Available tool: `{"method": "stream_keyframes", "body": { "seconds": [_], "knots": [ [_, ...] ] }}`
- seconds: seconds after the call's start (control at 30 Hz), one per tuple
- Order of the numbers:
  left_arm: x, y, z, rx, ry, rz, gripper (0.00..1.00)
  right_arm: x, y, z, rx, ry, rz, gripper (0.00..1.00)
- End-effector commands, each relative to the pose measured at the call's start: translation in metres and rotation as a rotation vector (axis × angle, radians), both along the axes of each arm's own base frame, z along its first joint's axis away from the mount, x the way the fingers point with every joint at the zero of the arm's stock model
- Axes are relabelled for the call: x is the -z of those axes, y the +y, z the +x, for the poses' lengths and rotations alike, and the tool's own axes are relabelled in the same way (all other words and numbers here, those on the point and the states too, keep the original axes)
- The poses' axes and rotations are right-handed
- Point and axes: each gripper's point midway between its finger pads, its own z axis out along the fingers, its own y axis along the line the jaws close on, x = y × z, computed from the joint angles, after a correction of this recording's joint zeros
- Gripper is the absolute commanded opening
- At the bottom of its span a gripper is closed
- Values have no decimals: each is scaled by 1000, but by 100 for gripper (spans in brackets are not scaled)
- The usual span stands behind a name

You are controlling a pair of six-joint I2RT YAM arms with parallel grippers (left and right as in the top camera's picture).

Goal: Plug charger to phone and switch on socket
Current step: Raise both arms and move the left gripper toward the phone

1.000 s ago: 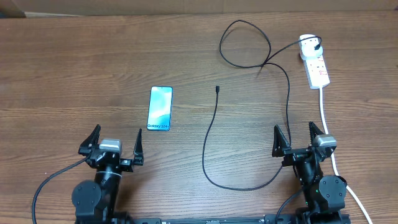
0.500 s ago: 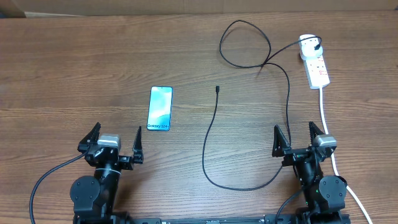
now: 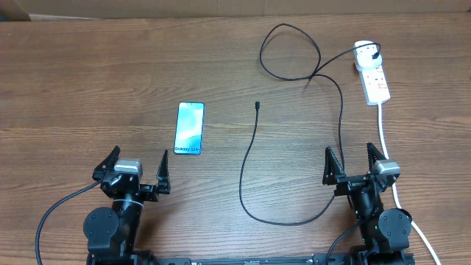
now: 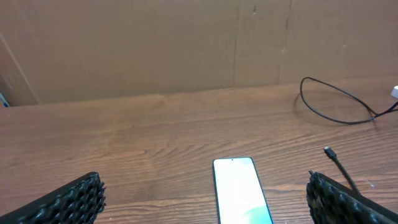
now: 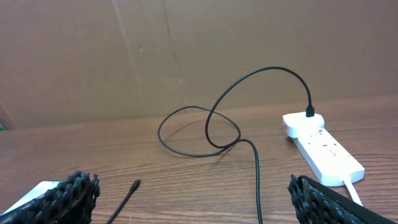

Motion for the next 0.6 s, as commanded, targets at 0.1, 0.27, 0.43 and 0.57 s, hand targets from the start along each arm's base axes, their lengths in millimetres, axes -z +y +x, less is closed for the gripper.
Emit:
{"method": "stream_keyframes", "body": {
  "seconds": [0.1, 0.27, 0.43, 0.57],
  "knots": [
    [-13, 1, -1, -6, -19, -36, 100, -2, 5, -1, -29, -20, 1, 100],
    [-12, 1, -2, -6, -15, -36, 100, -3, 5, -1, -30, -23, 2, 100],
    [-12, 1, -1, -7, -15, -38, 99, -3, 7, -1, -37, -24, 1, 100],
    [-17, 1, 2, -7, 3, -41, 100, -11, 6, -3, -37, -39, 3, 100]
  ]
}}
